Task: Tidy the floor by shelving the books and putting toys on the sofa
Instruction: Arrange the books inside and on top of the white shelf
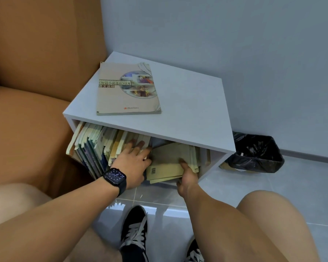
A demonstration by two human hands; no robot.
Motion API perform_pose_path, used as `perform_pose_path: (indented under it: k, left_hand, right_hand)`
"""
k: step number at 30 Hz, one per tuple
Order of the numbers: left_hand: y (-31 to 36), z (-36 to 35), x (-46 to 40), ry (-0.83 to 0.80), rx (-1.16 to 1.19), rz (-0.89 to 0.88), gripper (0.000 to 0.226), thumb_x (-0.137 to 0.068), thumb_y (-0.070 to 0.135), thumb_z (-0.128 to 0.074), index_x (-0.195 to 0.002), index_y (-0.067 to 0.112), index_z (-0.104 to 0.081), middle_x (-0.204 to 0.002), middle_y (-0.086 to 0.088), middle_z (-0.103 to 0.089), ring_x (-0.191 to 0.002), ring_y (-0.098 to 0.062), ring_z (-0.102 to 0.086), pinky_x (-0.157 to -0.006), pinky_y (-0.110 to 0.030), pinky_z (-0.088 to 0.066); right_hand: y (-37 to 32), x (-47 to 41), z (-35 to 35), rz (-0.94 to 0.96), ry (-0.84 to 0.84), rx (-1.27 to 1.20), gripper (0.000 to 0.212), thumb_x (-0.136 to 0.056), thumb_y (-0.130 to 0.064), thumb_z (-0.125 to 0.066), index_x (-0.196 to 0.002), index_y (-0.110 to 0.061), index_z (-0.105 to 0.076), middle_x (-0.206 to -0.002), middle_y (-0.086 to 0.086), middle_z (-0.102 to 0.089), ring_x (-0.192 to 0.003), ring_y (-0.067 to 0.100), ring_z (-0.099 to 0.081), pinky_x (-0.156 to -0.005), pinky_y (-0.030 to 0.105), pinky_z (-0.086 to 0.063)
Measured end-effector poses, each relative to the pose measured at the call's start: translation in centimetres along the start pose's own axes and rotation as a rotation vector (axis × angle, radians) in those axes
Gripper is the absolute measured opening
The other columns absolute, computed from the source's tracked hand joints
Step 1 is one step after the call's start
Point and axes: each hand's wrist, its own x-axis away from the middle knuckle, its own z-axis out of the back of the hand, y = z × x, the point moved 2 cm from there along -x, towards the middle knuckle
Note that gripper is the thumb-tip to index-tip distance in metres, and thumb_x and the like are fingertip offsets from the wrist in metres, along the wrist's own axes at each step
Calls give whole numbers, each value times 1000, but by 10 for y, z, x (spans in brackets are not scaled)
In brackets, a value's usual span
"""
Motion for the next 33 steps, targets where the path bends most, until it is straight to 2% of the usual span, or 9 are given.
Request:
perform_pose_path:
  k: [2, 5, 10, 14, 18, 21, 26, 30, 33]
  left_hand:
    - [0, 0, -1, 10, 3, 3, 57, -94, 43, -50, -148, 31, -43, -167, -5, -15, -154, -31, -7, -121, -56, -3]
    - [1, -1, -1, 15, 1, 6, 56, -93, 42, -50, -148, 31, -43, -166, -4, -16, -154, -31, -9, -121, -56, -4]
    - [1, 2, -1, 56, 6, 19, 67, -92, 38, -50, -155, 24, -30, -165, -4, -21, -153, -30, -13, -122, -53, -6]
    - [2, -1, 0, 142, 80, 61, 76, -92, 37, -46, -158, 20, -13, -159, -5, -35, -152, -28, -21, -122, -49, -9]
    - [0, -4, 0, 186, 93, 27, 84, -89, 36, -51, -157, 28, -3, -158, -8, -37, -150, -31, -27, -121, -52, -12]
    - [-2, -9, 1, 128, -5, -34, 80, -94, 41, -49, -160, 33, -5, -166, -12, -15, -152, -36, -16, -120, -57, -6]
    - [7, -12, -3, 148, 18, -113, 75, -90, 36, -55, -157, 31, -22, -163, -9, -24, -150, -39, -20, -121, -58, -10]
    - [12, -20, -3, 85, 0, -132, 74, -95, 35, -51, -158, 34, -11, -167, -7, -9, -153, -40, 0, -123, -58, -1]
    - [7, -21, -5, 77, 49, -122, 71, -98, 36, -48, -158, 36, -10, -167, -7, -11, -154, -36, 3, -123, -56, 1]
  right_hand:
    - [2, -1, -1, 84, 60, 65, 99, -52, -49, -95, -138, -20, -56, -120, -2, -65, -105, 22, -59, -101, 37, -47]
    - [-7, 6, -7, 271, 116, 207, 77, -74, -37, -88, -139, -15, -52, -117, 0, -63, -105, 25, -59, -99, 35, -48]
    - [-17, 37, -27, 663, 221, 626, 53, -84, -34, -76, -130, -16, -56, -119, 6, -67, -109, 32, -64, -93, 38, -52]
    - [11, 39, -36, 872, 69, 1062, 61, -87, -33, -73, -139, -13, -48, -128, 10, -55, -113, 32, -59, -90, 40, -53]
    - [40, 31, -41, 769, -65, 1267, 86, -82, -37, -76, -149, -13, -29, -144, 11, -32, -129, 32, -37, -110, 42, -38]
    - [37, 28, -34, 833, -60, 1300, 85, -81, -38, -75, -149, -13, -30, -142, 9, -34, -128, 31, -38, -108, 40, -38]
    - [27, 28, -23, 834, -121, 1346, 83, -77, -44, -74, -145, -21, -31, -140, 2, -35, -125, 26, -40, -99, 42, -47]
    - [23, 7, 1, 509, -124, 1500, 90, -83, -31, -71, -153, -30, -14, -153, 0, -24, -132, 31, -42, -106, 48, -44]
    - [23, 1, 3, 381, -112, 1511, 89, -85, -26, -65, -154, -34, -9, -155, 2, -21, -136, 34, -39, -109, 53, -41]
